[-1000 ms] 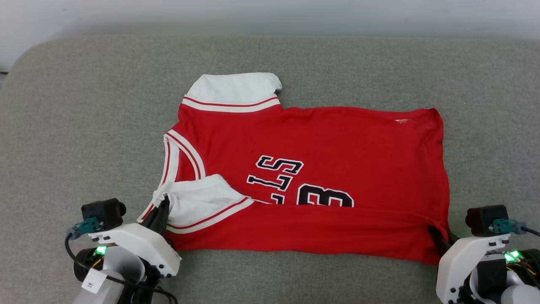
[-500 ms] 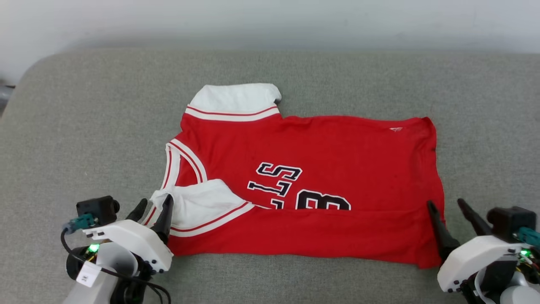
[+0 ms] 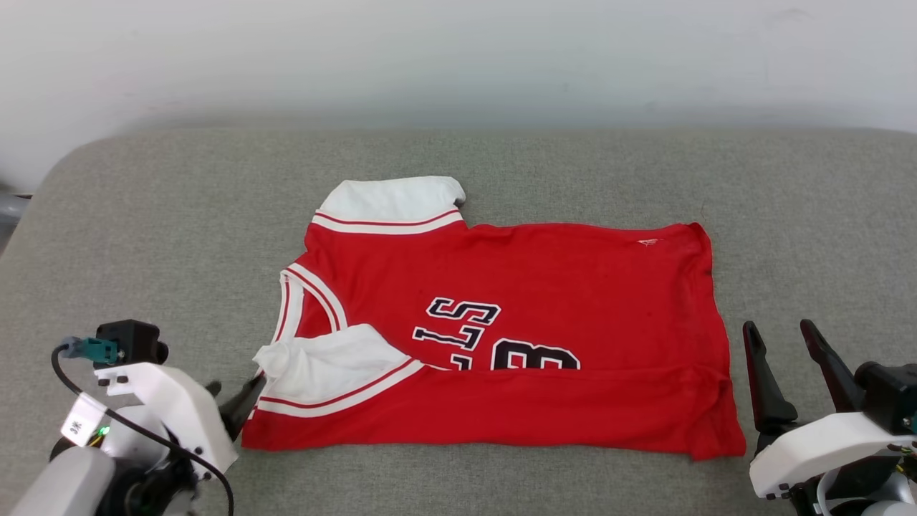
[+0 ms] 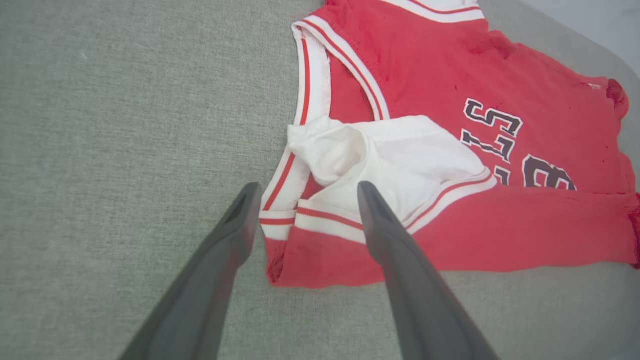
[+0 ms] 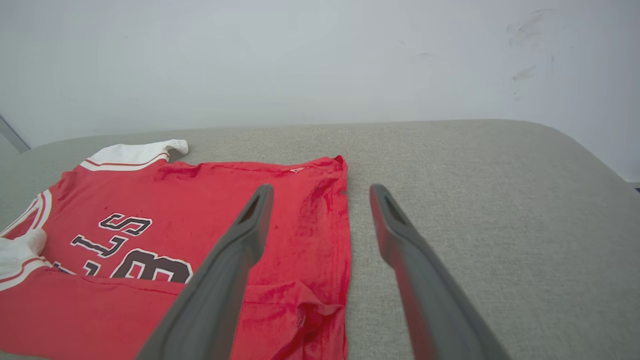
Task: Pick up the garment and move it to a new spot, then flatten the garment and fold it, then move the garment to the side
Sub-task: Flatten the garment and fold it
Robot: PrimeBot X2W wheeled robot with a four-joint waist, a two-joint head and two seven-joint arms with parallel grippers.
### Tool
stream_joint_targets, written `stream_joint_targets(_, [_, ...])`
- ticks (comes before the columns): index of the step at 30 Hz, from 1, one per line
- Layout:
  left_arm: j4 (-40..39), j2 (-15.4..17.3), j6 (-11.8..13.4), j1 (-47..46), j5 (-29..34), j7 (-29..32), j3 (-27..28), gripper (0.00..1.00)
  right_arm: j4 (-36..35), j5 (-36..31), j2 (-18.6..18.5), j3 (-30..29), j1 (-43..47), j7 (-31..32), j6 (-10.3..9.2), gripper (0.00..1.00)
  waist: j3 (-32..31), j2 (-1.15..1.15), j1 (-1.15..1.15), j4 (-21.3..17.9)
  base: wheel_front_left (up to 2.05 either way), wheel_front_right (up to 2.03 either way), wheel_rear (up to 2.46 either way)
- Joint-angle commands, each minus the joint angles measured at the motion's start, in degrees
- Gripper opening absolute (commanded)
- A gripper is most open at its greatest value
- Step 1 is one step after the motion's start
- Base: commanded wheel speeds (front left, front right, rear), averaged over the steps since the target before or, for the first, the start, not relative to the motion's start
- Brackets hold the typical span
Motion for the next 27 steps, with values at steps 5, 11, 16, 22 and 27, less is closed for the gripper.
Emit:
stream_joint_targets(5, [-3.4, 4.5, 2.8, 2.4, -4.3, 11.3, 0.1, 1.0, -1.6, -0.1, 0.5, 0.1, 0.3, 1.1, -0.04, 1.0, 2.1, 0.0, 0.01, -1.4, 0.0, 0.0, 0.0])
stream_joint_targets(11, [-3.0, 4.3, 3.8, 2.7, -5.8, 13.3, 0.1, 1.0, -1.6, 0.4, 0.5, -0.1, -1.4, 1.3, -0.04, 1.0, 4.6, 0.0, 0.01, -2.6, 0.0, 0.0, 0.0])
stream_joint_targets(16, [-0.2, 2.5, 3.4, 2.2, -6.7, 15.1, -1.6, 1.0, -1.2, 0.7, 0.6, -0.2, -2.2, 1.7, -0.04, 1.0, 6.3, 0.0, 0.01, -3.3, 0.0, 0.0, 0.0])
stream_joint_targets(22, [2.7, -0.3, 2.1, 1.7, -8.0, 17.6, -3.9, 0.04, -1.0, 0.8, 0.6, -1.7, -2.6, 2.9, -0.03, 1.0, 7.0, 0.0, 0.01, -3.5, 0.0, 0.0, 0.0])
stream_joint_targets(27, [2.9, 0.0, 1.1, 0.8, -7.2, 15.5, -3.4, 0.0, -0.6, 2.3, 0.5, -2.8, -1.4, 7.4, -0.03, 1.0, 6.1, 0.0, 0.01, -3.0, 0.0, 0.0, 0.0])
